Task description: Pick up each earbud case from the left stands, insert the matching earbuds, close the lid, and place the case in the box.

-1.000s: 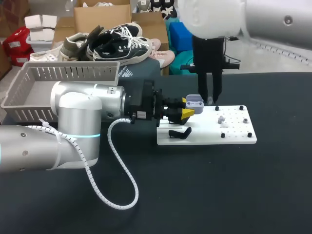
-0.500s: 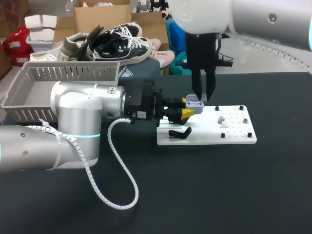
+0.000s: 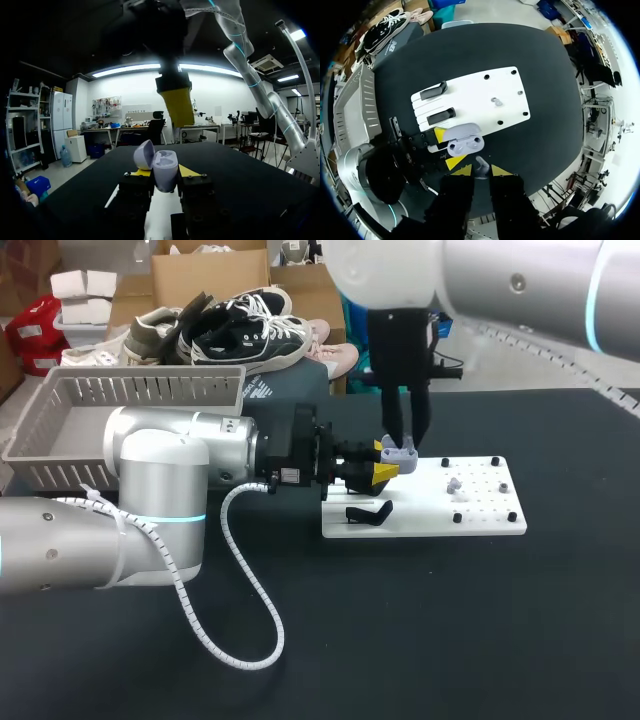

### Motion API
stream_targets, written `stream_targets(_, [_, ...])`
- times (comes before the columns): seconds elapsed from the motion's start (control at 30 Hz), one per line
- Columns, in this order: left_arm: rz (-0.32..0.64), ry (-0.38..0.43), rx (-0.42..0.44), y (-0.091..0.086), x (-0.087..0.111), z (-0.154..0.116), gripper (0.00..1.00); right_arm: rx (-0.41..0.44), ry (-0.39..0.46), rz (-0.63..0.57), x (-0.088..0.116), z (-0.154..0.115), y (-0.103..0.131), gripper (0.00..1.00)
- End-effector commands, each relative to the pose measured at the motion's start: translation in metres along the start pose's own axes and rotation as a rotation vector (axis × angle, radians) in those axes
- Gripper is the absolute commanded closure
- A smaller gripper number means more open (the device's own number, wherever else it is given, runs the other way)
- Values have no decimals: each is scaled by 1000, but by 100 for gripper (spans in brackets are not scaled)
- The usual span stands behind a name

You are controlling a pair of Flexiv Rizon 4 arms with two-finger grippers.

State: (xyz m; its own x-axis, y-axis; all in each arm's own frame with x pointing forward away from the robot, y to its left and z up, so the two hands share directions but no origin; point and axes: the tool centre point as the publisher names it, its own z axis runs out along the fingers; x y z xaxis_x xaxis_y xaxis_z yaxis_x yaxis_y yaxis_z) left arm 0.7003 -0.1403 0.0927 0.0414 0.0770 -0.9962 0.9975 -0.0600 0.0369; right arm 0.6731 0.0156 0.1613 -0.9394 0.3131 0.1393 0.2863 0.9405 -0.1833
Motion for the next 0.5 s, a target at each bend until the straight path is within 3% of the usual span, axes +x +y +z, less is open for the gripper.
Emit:
stream_targets(0.03, [0,-1,5,2,0,0,100,17,3,0,-4,0,4,100])
stream_targets(0.5, [0,-1,5,2,0,0,100,47,-7,6,-14,5,5,100])
